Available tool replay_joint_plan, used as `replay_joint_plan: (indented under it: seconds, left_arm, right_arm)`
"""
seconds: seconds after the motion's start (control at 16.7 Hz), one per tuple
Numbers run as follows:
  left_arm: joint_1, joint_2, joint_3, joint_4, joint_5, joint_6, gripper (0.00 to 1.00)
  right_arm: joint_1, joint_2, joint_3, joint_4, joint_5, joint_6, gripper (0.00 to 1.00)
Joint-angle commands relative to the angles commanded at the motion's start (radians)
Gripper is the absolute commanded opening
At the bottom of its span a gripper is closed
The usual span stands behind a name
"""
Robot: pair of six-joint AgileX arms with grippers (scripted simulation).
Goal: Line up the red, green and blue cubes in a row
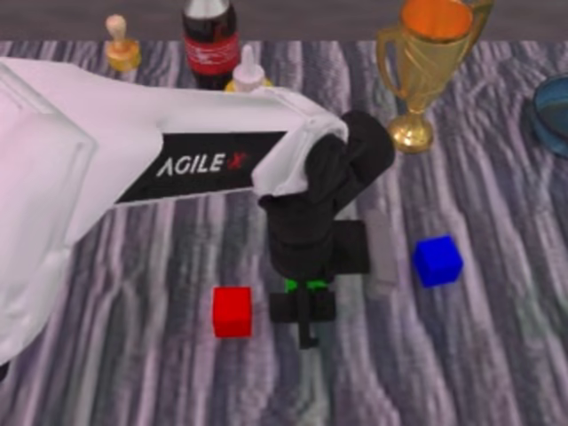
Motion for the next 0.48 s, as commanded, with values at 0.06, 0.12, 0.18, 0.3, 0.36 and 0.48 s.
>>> replay_joint_plan:
  seconds: [0.06, 0.12, 0.18, 0.3, 0.36, 0.48]
  left_arm:
    - [-0.001, 0.008, -0.012, 0.021, -0.001, -0.001, 0.00]
    - [-0.001, 0.013, -0.019, 0.031, -0.002, -0.001, 0.00]
    - [-0.001, 0.013, -0.020, 0.032, -0.002, -0.001, 0.00]
    - [-0.001, 0.013, -0.020, 0.032, -0.002, -0.001, 0.00]
    - [-0.001, 0.013, -0.020, 0.032, -0.002, -0.001, 0.08]
    - [-0.001, 0.013, -0.020, 0.032, -0.002, -0.001, 0.23]
  right_arm:
    - [0.000, 0.000, 0.000, 0.000, 0.000, 0.000, 1.00]
    - [0.000, 0.000, 0.000, 0.000, 0.000, 0.000, 1.00]
    - [0.000, 0.000, 0.000, 0.000, 0.000, 0.000, 1.00]
    - [0.000, 0.000, 0.000, 0.000, 0.000, 0.000, 1.00]
    - [0.000, 0.000, 0.000, 0.000, 0.000, 0.000, 1.00]
    - [0.000, 0.000, 0.000, 0.000, 0.000, 0.000, 1.00]
